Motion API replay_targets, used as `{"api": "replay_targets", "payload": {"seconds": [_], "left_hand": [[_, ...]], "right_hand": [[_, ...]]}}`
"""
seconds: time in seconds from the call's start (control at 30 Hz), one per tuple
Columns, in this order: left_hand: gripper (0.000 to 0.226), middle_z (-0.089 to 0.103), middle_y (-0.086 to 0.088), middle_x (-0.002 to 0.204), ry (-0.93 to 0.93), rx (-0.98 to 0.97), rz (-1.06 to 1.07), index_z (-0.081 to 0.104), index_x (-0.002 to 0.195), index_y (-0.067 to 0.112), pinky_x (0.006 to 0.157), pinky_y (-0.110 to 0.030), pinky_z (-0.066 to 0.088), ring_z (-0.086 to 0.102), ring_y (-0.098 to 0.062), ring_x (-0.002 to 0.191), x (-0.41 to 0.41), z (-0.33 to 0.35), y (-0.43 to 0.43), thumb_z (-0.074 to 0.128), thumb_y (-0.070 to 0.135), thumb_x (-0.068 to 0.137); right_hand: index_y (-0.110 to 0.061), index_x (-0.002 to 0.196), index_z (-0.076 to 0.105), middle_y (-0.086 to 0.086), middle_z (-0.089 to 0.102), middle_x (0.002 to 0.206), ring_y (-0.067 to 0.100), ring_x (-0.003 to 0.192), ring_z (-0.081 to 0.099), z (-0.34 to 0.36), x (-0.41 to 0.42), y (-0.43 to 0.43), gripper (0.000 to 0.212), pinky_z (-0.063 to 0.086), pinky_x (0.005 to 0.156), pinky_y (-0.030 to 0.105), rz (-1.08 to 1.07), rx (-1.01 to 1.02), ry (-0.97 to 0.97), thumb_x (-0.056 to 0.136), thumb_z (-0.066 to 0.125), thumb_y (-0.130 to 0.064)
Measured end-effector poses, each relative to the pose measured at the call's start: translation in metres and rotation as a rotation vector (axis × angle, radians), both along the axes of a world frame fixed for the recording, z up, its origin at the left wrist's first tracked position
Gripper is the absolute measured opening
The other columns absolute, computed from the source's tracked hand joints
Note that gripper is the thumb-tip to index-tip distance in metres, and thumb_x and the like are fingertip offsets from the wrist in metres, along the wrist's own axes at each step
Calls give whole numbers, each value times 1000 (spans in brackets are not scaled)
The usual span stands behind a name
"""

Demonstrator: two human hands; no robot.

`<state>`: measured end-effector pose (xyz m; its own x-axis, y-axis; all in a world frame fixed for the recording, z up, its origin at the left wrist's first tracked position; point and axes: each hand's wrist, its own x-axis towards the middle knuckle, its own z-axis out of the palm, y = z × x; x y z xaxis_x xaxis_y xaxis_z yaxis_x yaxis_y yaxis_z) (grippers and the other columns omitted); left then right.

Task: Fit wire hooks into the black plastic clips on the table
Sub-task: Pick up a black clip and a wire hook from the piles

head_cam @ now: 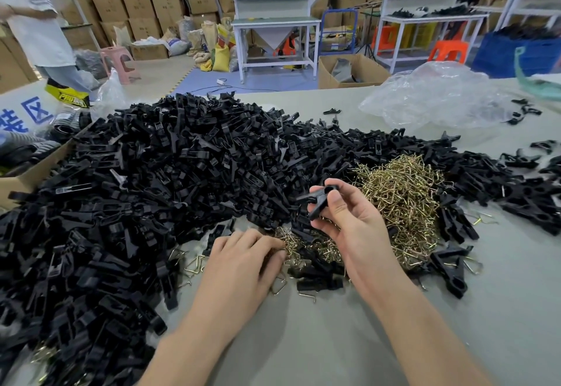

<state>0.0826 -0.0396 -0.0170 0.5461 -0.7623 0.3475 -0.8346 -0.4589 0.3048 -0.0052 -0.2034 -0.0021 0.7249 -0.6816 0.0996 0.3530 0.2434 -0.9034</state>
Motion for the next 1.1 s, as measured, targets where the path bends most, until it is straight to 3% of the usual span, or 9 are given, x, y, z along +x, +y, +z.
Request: {"api": "replay_targets", "payload": {"seconds": [0.17,0.33,0.43,0.5,0.57,0.7,0.8,0.93,1.1], "left_hand": [[20,62,24,91,67,-124,66,65,98,32,84,-22,32,52,2,88,2,2,1,47,37,100],[21,62,22,94,223,-341,123,66,101,30,88,-30,45,56,-1,95,2,3,-1,47,39,101],[19,63,22,86,332,-463,150,62,97,40,72,-12,41,55,5,80,-2,9,0,44,46,99],[19,65,23,82,424,-500,164,63,97,41,63,-9,40,56,4,66,-3,11,0,46,46,98],[16,68,15,78,581,-570,167,67,97,39,61,-9,44,61,0,64,-3,12,-2,52,36,99],[18,76,-5,83,1065,-753,114,73,107,23,72,-17,56,74,-15,79,-4,19,-6,63,13,95],[24,75,-10,84,1346,-899,65,73,104,7,71,-21,58,74,-18,80,-8,20,-10,70,15,81],[31,73,-5,80,1485,-882,37,72,97,5,62,-19,56,70,-11,71,-10,22,-13,71,25,73],[14,72,-3,78,1489,-827,18,80,76,17,56,-18,52,66,-8,66,-13,23,-15,70,27,74]], "right_hand": [[-19,111,63,4,75,111,21,92,65,0,0,0,23,56,73,27,-3,8,-9,91,58,-26],[-19,112,64,5,75,111,17,90,69,-1,0,0,28,57,73,26,25,10,-9,87,59,-30],[-19,111,65,6,75,110,17,91,71,-2,0,1,27,58,73,26,79,27,-7,86,60,-29],[-18,112,65,7,75,112,19,96,72,-2,0,3,27,58,77,27,135,25,0,88,60,-28],[-16,114,64,8,74,115,21,101,72,-2,-1,6,27,58,82,30,186,30,1,89,59,-26],[-13,118,63,9,73,117,22,107,71,-1,1,9,25,58,84,28,230,102,-35,95,54,-16],[-11,121,64,10,72,118,21,105,71,0,1,11,28,57,84,27,259,125,-58,95,54,-14],[-8,118,63,10,74,112,20,98,72,1,3,14,30,57,81,26,291,144,-85,90,55,-15],[-4,119,61,14,73,116,23,102,72,0,5,19,30,58,84,28,333,180,-110,90,55,-13]]}}
